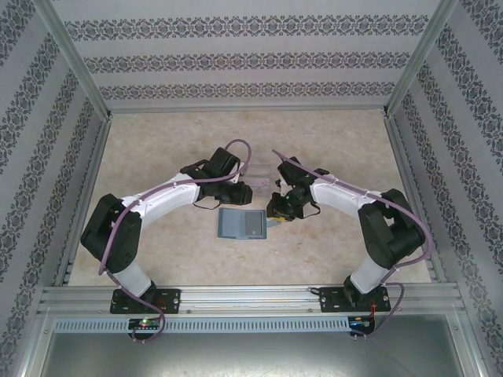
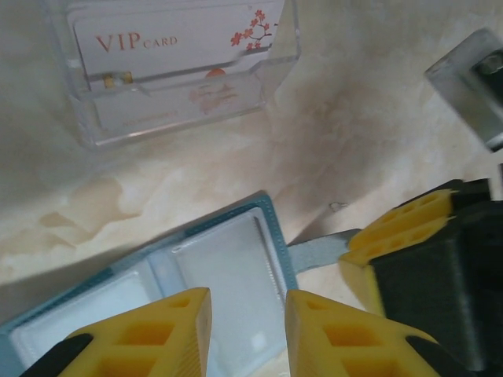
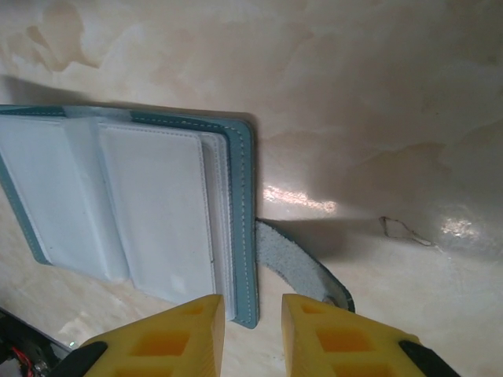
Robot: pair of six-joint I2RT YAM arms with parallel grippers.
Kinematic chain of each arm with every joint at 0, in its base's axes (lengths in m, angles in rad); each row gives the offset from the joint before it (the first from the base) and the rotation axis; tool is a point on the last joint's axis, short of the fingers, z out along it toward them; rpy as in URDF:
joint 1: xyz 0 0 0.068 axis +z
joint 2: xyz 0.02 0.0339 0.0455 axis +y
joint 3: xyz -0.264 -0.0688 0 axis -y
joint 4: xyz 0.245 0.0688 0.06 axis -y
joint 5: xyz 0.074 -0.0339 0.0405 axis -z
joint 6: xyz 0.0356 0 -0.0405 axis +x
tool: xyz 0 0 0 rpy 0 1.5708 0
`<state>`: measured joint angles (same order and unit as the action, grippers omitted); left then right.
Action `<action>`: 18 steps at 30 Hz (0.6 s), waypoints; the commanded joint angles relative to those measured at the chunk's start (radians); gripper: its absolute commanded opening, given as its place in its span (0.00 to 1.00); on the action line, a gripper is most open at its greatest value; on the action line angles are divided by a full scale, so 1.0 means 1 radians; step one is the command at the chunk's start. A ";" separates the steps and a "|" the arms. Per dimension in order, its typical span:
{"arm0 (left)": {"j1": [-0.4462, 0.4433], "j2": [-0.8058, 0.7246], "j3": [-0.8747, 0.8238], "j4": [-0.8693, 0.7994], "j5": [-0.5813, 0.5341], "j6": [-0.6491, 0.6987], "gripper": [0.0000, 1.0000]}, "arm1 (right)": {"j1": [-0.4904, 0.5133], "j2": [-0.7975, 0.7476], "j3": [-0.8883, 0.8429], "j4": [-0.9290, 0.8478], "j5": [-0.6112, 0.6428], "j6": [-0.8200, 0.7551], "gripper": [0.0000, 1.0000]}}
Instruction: Take the credit cards out of the card holder
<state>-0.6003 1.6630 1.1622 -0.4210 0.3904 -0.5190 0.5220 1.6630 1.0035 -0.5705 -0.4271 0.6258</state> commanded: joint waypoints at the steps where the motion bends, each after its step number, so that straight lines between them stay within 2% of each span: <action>1: 0.007 0.027 0.000 0.057 0.074 -0.133 0.30 | 0.012 0.023 0.013 0.016 0.017 0.008 0.26; 10: -0.041 0.076 -0.021 0.097 0.109 -0.198 0.29 | 0.012 0.073 0.008 0.034 0.022 0.004 0.26; 18: -0.095 0.131 -0.012 0.074 0.088 -0.220 0.28 | 0.010 0.098 0.000 0.032 0.040 -0.006 0.26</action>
<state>-0.6743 1.7782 1.1515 -0.3527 0.4782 -0.7128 0.5220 1.7424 1.0035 -0.5404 -0.4099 0.6250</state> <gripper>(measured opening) 0.277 0.256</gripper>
